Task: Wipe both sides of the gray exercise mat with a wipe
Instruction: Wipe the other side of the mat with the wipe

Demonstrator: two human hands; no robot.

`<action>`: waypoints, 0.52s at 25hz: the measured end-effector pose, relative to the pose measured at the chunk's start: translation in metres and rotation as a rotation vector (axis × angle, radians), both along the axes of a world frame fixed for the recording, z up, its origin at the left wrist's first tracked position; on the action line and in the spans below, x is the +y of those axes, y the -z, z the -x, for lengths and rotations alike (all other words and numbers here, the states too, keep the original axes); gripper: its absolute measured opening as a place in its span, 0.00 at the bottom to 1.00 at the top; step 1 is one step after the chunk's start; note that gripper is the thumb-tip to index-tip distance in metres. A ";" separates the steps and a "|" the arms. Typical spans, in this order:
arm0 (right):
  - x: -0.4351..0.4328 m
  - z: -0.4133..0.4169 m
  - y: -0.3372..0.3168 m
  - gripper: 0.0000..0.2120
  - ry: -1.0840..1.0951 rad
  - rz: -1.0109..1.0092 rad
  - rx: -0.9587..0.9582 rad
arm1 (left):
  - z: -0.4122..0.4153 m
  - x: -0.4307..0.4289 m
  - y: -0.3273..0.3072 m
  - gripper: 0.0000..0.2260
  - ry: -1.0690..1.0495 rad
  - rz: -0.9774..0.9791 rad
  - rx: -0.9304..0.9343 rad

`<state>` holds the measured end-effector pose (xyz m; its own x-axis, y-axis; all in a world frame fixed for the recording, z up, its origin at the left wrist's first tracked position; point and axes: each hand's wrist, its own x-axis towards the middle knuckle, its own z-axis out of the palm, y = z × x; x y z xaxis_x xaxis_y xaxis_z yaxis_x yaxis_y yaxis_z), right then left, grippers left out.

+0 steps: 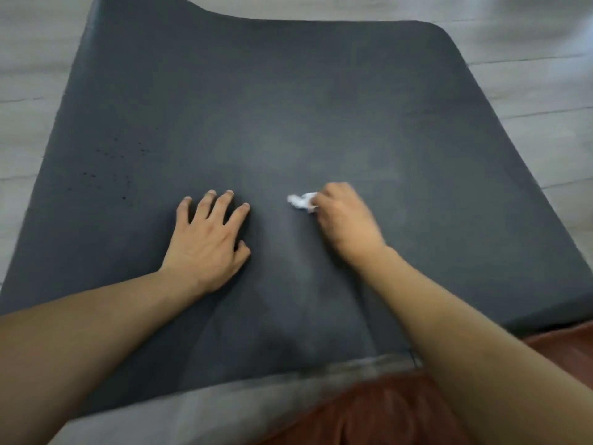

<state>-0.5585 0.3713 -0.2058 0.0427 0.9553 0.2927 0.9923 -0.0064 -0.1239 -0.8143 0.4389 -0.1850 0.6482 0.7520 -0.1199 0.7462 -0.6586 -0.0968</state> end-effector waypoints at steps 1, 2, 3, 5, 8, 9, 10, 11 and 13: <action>0.005 -0.034 -0.001 0.08 0.228 0.007 0.040 | -0.001 0.015 -0.001 0.28 -0.019 -0.023 0.022; 0.004 -0.067 -0.003 0.08 0.478 0.025 0.092 | 0.000 0.029 -0.003 0.28 -0.048 -0.052 0.044; 0.009 -0.090 -0.006 0.09 0.703 0.038 0.167 | 0.001 0.050 -0.006 0.28 -0.080 -0.078 0.064; 0.027 -0.093 -0.007 0.11 0.932 0.031 0.242 | 0.005 0.086 -0.015 0.28 -0.144 -0.115 0.090; 0.088 -0.031 0.007 0.07 0.690 -0.058 0.261 | 0.013 0.140 -0.020 0.28 -0.223 -0.154 0.117; 0.109 -0.010 0.011 0.06 0.590 -0.066 0.269 | 0.015 0.156 -0.020 0.28 -0.245 -0.165 0.117; 0.130 0.009 0.013 0.05 0.509 -0.075 0.275 | 0.018 0.173 -0.021 0.28 -0.264 -0.174 0.114; 0.153 0.025 0.012 0.03 0.433 -0.090 0.279 | 0.019 0.193 -0.023 0.28 -0.278 -0.180 0.112; 0.197 0.048 0.011 0.03 0.320 -0.118 0.306 | 0.021 0.232 -0.026 0.29 -0.295 -0.176 0.109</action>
<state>-0.6064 0.5685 -0.2165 0.4321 0.8408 0.3261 0.8600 -0.2753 -0.4296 -0.8354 0.6705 -0.1587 0.3908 0.9201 -0.0285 0.8806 -0.3827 -0.2793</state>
